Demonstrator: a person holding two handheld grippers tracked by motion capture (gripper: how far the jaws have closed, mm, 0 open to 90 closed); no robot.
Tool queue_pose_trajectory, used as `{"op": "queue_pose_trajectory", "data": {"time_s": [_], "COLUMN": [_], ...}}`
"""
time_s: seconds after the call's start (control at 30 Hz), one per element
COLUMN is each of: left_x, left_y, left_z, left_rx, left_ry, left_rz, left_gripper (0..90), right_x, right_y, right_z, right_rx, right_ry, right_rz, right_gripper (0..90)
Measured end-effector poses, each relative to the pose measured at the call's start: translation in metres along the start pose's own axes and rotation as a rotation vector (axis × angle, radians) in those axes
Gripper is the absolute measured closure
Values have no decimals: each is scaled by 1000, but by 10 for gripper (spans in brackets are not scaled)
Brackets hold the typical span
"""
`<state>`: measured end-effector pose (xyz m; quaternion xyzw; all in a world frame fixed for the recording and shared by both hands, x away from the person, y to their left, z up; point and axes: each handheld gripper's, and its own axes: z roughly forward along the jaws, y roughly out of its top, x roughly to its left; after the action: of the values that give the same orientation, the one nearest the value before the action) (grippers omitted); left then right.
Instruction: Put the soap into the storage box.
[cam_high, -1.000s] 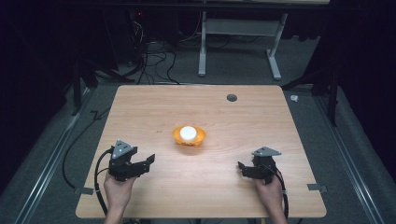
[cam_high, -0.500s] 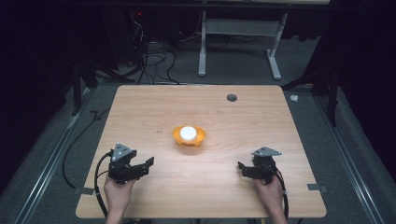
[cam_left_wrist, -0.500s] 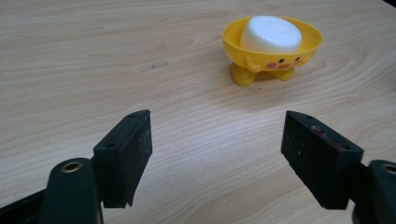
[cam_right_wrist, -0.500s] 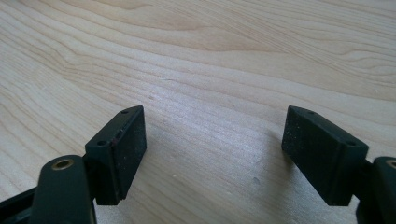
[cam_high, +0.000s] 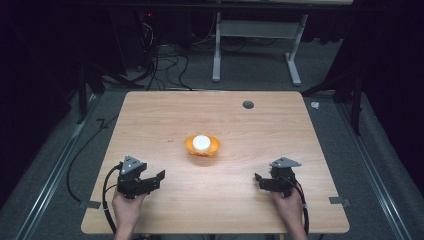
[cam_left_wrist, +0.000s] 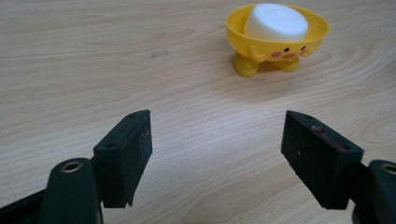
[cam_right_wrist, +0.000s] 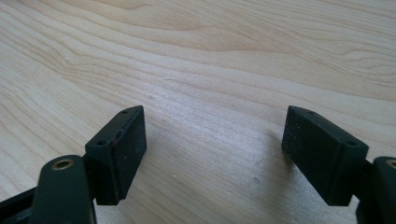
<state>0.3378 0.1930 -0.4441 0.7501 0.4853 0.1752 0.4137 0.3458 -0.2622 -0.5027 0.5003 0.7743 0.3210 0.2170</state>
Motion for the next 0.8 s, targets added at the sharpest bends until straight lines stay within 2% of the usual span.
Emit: {"op": "queue_pose_trajectory", "data": {"time_s": [0.8], "left_x": [-3], "left_y": [-10], "left_z": [12], "left_rx": [38], "left_ry": [-12], "left_rz": [-8], "left_gripper": [252], "right_x": [0], "right_y": [0], "right_z": [0], "right_rx": [0], "right_ry": [0], "right_rz": [0], "right_gripper": [228]}}
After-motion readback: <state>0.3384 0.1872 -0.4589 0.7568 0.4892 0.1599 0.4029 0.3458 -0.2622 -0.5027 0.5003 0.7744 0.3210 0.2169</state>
